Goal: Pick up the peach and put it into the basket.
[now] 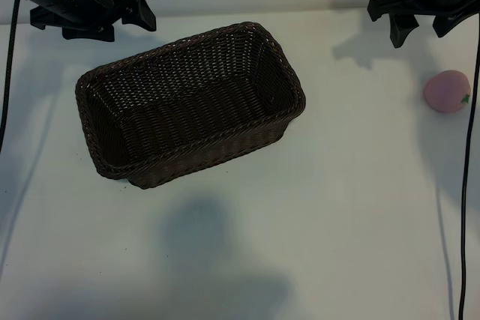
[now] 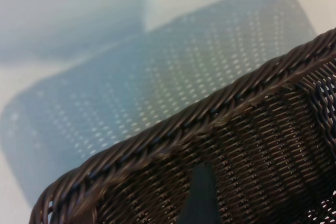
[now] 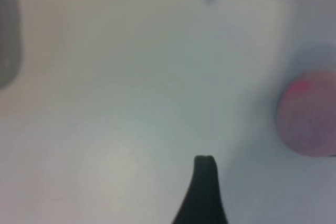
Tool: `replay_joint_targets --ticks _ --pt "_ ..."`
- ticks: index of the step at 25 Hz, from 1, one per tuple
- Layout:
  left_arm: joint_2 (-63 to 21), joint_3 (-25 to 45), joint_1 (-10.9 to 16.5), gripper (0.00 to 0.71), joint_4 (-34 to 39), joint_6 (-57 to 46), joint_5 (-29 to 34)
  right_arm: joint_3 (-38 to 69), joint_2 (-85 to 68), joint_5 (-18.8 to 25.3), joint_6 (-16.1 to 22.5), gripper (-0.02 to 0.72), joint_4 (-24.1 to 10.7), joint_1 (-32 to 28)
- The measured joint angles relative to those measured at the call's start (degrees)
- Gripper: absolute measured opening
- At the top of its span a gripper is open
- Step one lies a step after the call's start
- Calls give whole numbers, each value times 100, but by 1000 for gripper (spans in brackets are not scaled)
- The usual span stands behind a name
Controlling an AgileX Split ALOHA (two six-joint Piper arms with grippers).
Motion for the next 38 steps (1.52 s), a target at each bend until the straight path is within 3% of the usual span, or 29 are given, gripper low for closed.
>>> replay_joint_targets --ticks 24,29,38 --pt "0 0 0 590 5 0 -189 0 0 0 1 585 4 0" --pt "-63 42 75 590 386 -333 208 0 0 0 1 585 11 0" --pt "-1331 1654 108 590 1698 -1645 192 0 0 0 1 584 11 0"
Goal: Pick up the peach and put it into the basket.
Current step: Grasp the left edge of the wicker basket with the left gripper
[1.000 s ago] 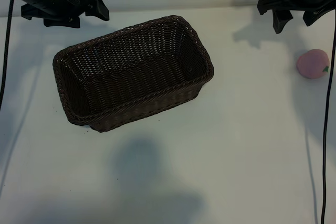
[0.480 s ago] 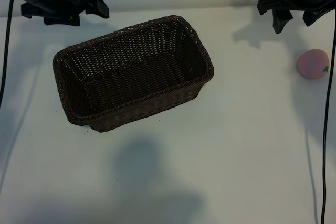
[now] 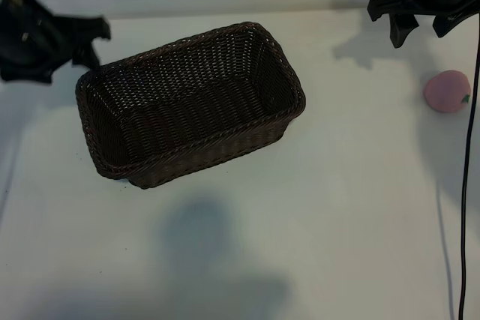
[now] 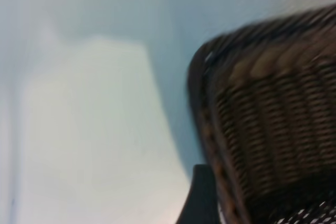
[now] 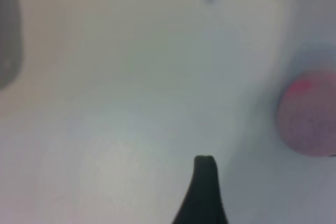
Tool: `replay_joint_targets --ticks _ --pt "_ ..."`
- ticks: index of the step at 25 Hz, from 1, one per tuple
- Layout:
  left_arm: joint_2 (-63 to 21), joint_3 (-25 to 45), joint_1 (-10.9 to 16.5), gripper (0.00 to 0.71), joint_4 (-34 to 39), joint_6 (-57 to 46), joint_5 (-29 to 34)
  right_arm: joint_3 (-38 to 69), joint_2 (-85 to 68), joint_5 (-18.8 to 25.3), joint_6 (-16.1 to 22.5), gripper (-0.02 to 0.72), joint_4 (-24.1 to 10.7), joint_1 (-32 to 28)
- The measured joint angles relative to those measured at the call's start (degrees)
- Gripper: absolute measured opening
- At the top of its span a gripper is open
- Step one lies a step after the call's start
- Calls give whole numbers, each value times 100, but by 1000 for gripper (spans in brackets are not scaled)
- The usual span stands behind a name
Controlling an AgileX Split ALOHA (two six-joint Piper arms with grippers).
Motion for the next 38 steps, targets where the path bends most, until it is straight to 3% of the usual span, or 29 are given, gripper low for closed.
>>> replay_joint_targets --ticks 8,17,26,30,32,36,38 --pt "155 1132 0 590 37 -472 -912 0 0 0 5 584 0 0" --pt "892 1145 0 590 -278 -512 -1858 0 0 0 5 584 18 0" --pt "1303 1147 0 566 -965 100 -1968 0 0 0 5 583 18 0" --pt "1385 1152 0 477 -1042 107 -1980 0 0 0 5 583 80 0" --pt "1385 1152 0 379 -1118 90 -2008 0 0 0 5 583 110 0" --pt "1385 1158 11 112 -1130 102 -2022 0 0 0 5 583 121 0" --pt "1385 1158 11 100 -1159 96 -2054 0 0 0 5 583 123 0"
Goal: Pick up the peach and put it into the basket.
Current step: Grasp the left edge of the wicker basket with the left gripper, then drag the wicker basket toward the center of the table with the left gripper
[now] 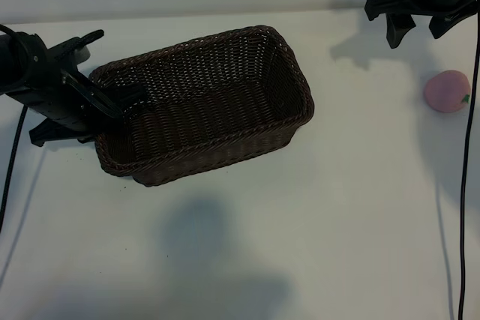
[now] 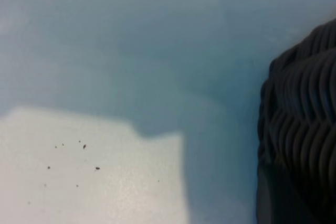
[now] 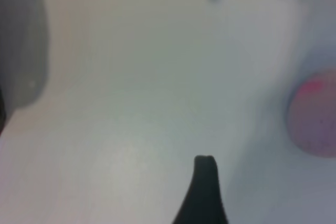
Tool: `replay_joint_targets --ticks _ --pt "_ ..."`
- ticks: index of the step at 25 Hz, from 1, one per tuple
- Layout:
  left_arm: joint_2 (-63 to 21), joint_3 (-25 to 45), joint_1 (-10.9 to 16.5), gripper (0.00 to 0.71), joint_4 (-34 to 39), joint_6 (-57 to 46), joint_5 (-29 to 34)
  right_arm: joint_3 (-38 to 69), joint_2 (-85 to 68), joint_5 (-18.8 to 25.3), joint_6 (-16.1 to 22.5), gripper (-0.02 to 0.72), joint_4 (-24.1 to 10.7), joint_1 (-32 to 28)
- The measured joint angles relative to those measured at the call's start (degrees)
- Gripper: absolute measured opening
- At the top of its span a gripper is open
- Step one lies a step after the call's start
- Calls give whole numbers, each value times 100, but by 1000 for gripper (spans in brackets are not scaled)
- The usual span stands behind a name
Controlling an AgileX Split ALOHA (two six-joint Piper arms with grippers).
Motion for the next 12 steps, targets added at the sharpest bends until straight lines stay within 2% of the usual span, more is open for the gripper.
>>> replay_joint_targets --ticks 5,9,12 --pt "0 0 0 99 -238 170 -12 0 0 0 -6 583 0 0" --pt "-33 24 12 97 -884 839 -29 0 0 0 -6 583 0 0" --pt "-220 38 121 97 -1348 1444 40 0 0 0 -6 583 0 0"
